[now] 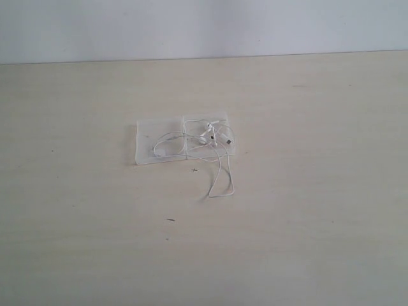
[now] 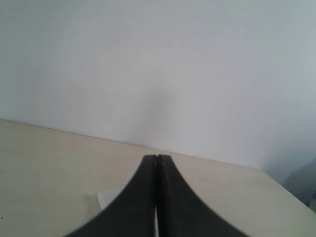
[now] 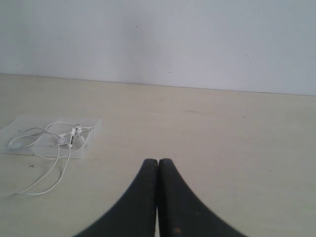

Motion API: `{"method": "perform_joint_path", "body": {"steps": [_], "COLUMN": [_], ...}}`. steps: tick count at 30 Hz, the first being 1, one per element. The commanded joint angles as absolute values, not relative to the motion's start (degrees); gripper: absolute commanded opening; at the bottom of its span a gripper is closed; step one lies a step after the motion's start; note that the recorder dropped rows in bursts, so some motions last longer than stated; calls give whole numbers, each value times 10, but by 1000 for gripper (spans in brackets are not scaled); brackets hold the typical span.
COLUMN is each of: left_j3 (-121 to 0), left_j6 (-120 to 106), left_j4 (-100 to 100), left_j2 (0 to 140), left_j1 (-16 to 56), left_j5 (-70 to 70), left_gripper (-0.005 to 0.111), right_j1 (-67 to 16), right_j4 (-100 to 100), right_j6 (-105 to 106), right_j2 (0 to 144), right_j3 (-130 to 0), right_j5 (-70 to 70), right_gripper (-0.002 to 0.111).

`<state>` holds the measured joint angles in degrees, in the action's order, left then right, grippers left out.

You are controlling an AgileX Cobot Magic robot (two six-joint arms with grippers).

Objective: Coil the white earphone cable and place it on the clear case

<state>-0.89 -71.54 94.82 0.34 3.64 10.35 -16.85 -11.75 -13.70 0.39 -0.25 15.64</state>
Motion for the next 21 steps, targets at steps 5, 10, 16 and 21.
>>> {"method": "perform_joint_path", "body": {"steps": [5, 10, 16, 21], "left_j3": [-28, -26, 0, 0], "left_j6": [-712, -256, 67, 60], "left_j4": [942, 418, 102, -6], "left_j2": [3, 3, 3, 3], "left_j1": [40, 40, 40, 40], "left_j5": [114, 153, 147, 131], "left_gripper": [0, 0, 0, 0], "right_j1": [-166, -166, -166, -166], "right_j4": [-124, -124, -124, -124], "right_j6": [-137, -137, -137, -137], "right_j2": [0, 0, 0, 0], "right_j3": [0, 0, 0, 0], "right_j5": [153, 153, 153, 153], "right_gripper": [0, 0, 0, 0]}}
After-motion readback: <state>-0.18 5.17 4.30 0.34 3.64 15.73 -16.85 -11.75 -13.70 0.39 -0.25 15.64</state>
